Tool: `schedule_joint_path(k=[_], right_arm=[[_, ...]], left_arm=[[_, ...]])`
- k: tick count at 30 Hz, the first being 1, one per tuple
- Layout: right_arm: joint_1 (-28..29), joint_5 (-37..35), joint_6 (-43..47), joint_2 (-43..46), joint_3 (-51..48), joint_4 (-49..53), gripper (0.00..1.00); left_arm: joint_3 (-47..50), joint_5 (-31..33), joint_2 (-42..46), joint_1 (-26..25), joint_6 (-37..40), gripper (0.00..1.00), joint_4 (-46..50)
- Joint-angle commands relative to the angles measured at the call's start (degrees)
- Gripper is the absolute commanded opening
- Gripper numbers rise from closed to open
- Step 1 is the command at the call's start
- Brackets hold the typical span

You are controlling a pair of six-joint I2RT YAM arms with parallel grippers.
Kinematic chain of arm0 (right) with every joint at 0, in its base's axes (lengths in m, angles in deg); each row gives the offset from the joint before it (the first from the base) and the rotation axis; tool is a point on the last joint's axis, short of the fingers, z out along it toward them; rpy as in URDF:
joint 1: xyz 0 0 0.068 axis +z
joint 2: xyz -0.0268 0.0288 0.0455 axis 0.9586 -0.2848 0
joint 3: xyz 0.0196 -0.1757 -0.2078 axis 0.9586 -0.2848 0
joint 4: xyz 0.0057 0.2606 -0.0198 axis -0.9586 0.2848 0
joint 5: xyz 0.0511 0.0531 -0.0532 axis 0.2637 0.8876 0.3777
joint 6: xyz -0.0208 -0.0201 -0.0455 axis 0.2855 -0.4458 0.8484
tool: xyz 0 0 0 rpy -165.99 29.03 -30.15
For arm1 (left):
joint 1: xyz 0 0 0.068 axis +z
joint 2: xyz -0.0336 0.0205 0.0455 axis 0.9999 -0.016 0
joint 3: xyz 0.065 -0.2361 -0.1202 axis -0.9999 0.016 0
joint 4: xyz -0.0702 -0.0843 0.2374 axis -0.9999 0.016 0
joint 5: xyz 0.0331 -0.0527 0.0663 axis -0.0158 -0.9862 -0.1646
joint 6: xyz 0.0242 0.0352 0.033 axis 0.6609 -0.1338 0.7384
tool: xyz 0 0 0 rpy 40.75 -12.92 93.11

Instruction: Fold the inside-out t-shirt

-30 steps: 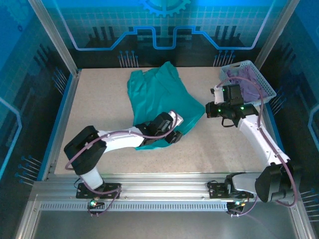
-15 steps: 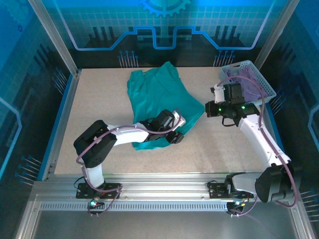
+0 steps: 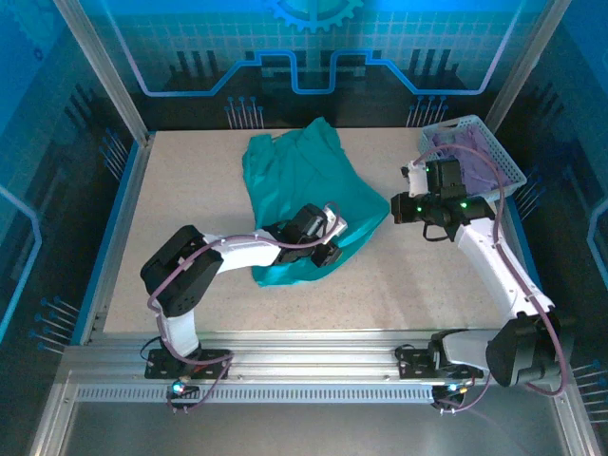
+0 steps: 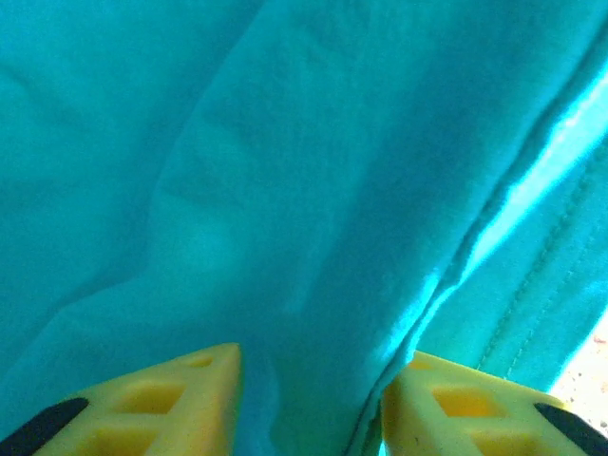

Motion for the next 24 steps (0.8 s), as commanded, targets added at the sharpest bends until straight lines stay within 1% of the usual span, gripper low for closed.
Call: schedule_joint_path(k=[1,3,5,7,8,9,10,11,12,13,14,15,17,18,20,22,24], right_arm=[[-0.83,0.02,0.08,0.06,1.80,0.60,0.00],[-0.68,-1.23,0.07,-0.07,1.51,0.67,0.00],[-0.16,-3.55,-0.21,-0.60,1.25,0.71,0.00],[0.68,-8.95,-1.23,-1.42,1.50,1.00,0.00],[1.37,-13.35,-1.64,-2.07,2.10,1.74,0.03],[2.14,-18.68,-1.87,-2.46,2.88,2.58,0.16],[3.61,-25.20,-1.74,-2.37,3.47,3.15,0.31],[5.90,-30.13,-0.41,-1.17,3.11,2.50,0.47],[8.58,-31.94,1.86,0.80,1.83,0.27,0.59],[12.03,-30.69,5.62,3.86,-1.36,-3.90,0.71],[15.54,-26.94,8.38,7.26,-5.21,-8.90,0.76],[17.73,-21.83,9.43,9.75,-8.50,-12.80,0.77],[21.76,-10.14,9.73,12.88,-15.51,-20.81,0.75],[24.62,-8.27,10.04,13.24,-18.37,-24.68,0.75],[30.52,-10.09,11.42,11.78,-22.55,-31.55,0.74],[34.59,-12.24,12.09,8.33,-25.78,-39.24,0.70],[37.41,-12.70,12.91,3.32,-28.10,-47.07,0.65]], left_arm=[[-1.34,-0.64,-0.66,0.63,0.43,0.33,0.75],[-1.01,-1.11,0.06,1.00,-0.15,0.24,0.17],[-1.01,-2.22,1.12,1.61,-1.25,0.07,0.26],[-0.62,-3.99,2.95,2.28,-3.34,0.00,0.06],[-0.41,-4.96,4.39,2.72,-5.11,0.00,-0.12],[-0.18,-5.98,5.82,3.11,-6.93,0.00,-0.26],[0.03,-7.35,7.36,3.57,-8.90,0.00,-0.23],[0.05,-8.70,8.92,4.00,-10.55,0.00,0.13],[-0.01,-9.44,10.20,4.30,-11.58,0.00,0.72],[-0.17,-9.68,11.47,4.71,-12.55,0.00,1.61],[-0.52,-9.89,12.74,5.22,-13.23,0.00,2.73],[-0.83,-10.37,13.62,5.72,-13.79,0.00,3.63],[-1.44,-11.55,15.38,7.22,-15.21,0.00,5.07],[-1.62,-12.21,16.06,7.82,-15.87,0.00,5.38],[-2.45,-13.71,17.43,9.26,-17.28,0.00,6.47],[-3.88,-14.63,18.17,10.25,-17.83,0.00,8.50],[-5.92,-14.75,18.60,10.82,-17.56,0.00,11.54]])
